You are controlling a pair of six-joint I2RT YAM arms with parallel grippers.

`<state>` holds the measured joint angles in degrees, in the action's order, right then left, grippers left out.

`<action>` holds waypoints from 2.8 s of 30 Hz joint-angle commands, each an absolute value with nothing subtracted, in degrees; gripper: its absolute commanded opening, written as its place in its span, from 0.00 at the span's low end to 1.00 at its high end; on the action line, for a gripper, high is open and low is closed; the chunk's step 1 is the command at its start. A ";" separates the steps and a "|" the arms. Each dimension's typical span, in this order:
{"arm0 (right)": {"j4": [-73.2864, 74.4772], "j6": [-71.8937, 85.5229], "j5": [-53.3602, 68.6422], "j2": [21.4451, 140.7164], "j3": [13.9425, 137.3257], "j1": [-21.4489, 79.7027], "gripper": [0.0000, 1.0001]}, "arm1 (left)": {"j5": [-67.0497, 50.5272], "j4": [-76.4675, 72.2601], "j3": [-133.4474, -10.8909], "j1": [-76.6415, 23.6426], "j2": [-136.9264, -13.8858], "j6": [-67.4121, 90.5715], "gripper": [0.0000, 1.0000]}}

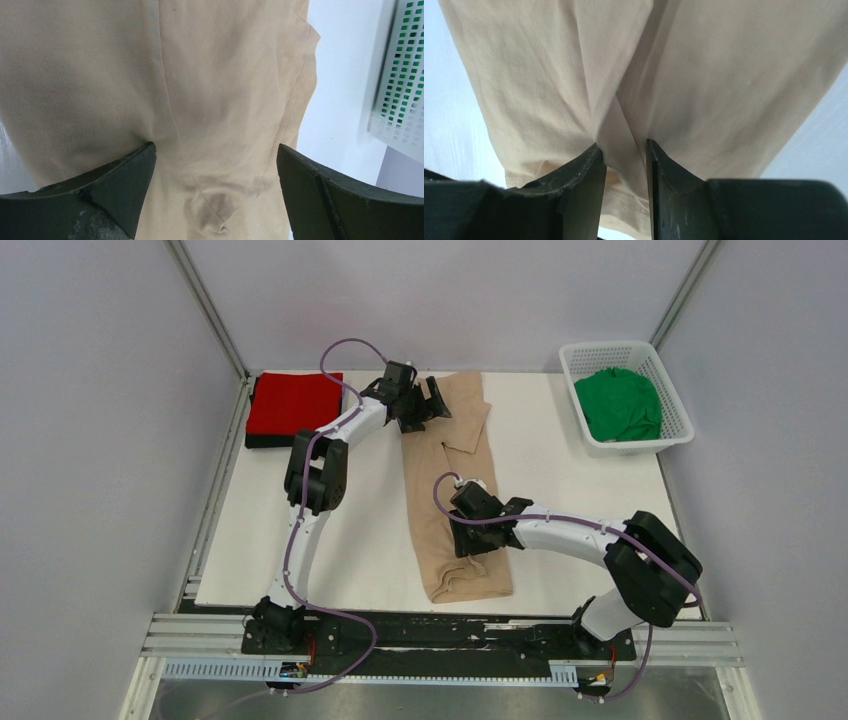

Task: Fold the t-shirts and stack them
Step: Grab the bottom of the folded rectangular tshirt with both arms

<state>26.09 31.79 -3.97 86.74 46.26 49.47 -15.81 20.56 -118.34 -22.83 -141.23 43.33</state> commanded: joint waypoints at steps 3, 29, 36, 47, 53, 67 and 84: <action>27.44 36.59 2.98 79.10 42.08 50.58 0.34 | -12.21 26.42 -115.36 -22.68 -143.86 42.12 1.00; 20.08 48.63 30.24 65.24 35.03 51.42 0.00 | -11.30 26.68 -117.18 -22.70 -144.38 41.49 1.00; 20.06 51.93 25.34 67.36 30.96 50.38 0.03 | -10.99 27.20 -117.91 -22.68 -144.24 40.50 1.00; 21.49 56.75 22.30 66.51 23.56 49.97 0.31 | -11.86 28.84 -119.36 -22.68 -144.67 37.01 1.00; 29.98 51.50 18.04 55.85 29.72 49.92 0.63 | -15.06 29.86 -118.93 -22.80 -141.25 32.72 1.00; 40.08 48.75 1.55 49.65 36.28 35.03 1.00 | -1.50 32.99 -91.75 -31.29 -105.92 26.67 1.00; 37.62 45.79 9.73 50.17 27.02 26.13 0.97 | 3.49 28.47 -43.33 -61.35 -74.09 59.57 1.00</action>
